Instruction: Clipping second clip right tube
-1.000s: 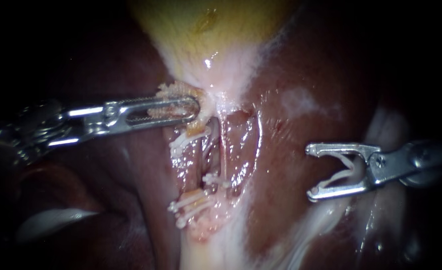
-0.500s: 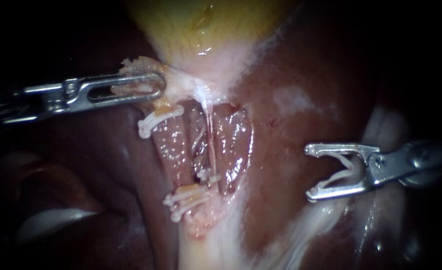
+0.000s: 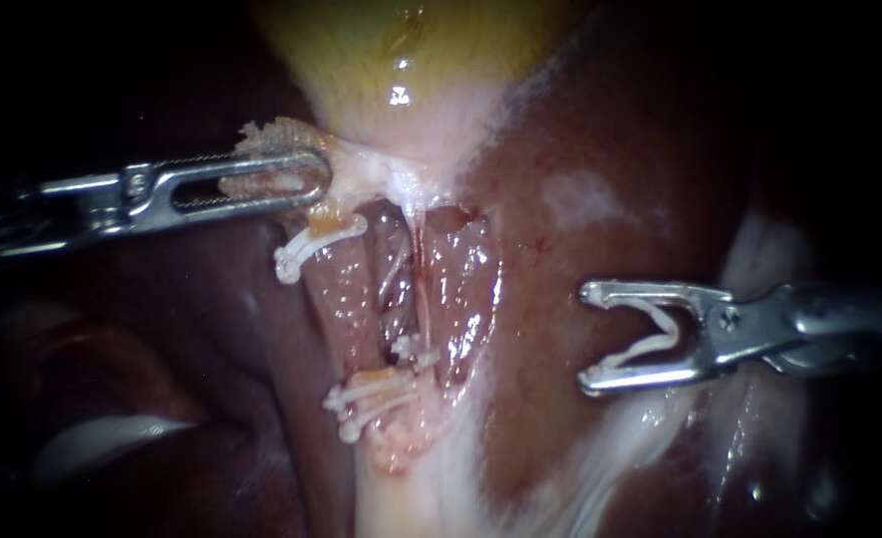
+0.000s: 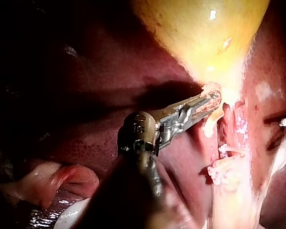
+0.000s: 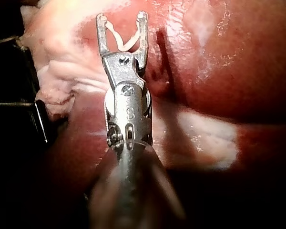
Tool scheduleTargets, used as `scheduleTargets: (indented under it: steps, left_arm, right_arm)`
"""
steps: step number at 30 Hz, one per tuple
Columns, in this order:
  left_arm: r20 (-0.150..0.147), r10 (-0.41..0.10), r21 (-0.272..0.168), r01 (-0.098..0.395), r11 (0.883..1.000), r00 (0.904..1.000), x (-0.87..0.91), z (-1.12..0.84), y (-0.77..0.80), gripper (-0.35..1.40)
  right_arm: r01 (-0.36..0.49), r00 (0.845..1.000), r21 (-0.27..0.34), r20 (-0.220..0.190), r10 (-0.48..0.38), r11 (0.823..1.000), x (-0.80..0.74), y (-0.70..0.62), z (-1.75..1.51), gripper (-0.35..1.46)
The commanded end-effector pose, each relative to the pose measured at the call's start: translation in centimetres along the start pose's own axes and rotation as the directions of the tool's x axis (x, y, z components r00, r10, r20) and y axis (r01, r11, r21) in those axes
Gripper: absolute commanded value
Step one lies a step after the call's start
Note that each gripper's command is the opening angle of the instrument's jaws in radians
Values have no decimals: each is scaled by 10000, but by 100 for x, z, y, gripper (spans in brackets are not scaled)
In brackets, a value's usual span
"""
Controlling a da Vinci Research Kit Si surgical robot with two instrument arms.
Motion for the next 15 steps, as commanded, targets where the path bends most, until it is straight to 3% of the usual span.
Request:
scheduleTargets:
  steps: [1,9,15]
  left_arm:
    - [15,0,-34,0,10000,10000,0,0,-1,-11]
    - [7,53,-11,-53,10000,10000,1,0,-6,-11]
    - [0,51,5,-51,10000,10000,1,0,-8,-11]
  right_arm:
    - [-221,9998,-9,-24,221,9998,0,1,4,45]
    - [-1436,9895,-82,-196,1434,9896,3,11,40,45]
    - [-2458,9690,-85,-270,2455,9693,-3,23,68,45]
